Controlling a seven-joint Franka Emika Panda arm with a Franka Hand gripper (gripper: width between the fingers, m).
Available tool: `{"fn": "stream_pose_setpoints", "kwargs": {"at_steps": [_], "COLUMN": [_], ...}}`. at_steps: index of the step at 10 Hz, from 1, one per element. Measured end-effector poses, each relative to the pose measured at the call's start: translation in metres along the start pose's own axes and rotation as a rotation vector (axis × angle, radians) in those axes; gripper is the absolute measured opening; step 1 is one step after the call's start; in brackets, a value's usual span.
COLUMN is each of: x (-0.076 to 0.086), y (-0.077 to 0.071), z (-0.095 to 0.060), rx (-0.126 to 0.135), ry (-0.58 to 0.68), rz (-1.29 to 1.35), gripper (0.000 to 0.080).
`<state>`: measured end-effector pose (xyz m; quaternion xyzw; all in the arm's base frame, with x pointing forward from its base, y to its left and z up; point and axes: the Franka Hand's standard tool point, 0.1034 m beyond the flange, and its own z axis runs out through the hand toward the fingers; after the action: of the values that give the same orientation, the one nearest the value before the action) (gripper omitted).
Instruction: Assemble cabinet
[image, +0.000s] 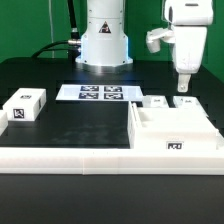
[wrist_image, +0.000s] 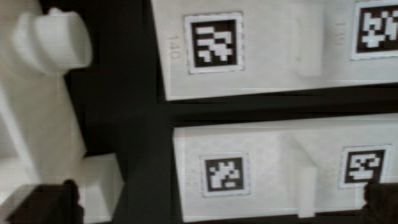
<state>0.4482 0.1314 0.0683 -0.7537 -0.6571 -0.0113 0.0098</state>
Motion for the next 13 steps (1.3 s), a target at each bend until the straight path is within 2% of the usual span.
{"fn": "stream_pose_setpoints", "kwargs": {"at_steps": [2,3,4,6,10,11,13], "x": [0.000,0.005,0.011,0.020,0.020,0.020,0.025], "y": [-0.001,-0.004,-0.012,-0.026,-0.029,-0.032,-0.035], "z": [0.001,0.002,0.005,0.011,0.021,0.028,0.037], "rx": [0.002,-0.012,-0.026,-0.032,-0.013,0.005,0.010], "ry": [0.000,0.012,0.027,0.045,0.045,0.042,0.051], "rz": [-0.001,-0.001,-0.004,0.000,0.021,0.024,0.022], "gripper": [0.0797,0.0797,0.0797,0.0797,0.0797,0.0797,0.0797]}}
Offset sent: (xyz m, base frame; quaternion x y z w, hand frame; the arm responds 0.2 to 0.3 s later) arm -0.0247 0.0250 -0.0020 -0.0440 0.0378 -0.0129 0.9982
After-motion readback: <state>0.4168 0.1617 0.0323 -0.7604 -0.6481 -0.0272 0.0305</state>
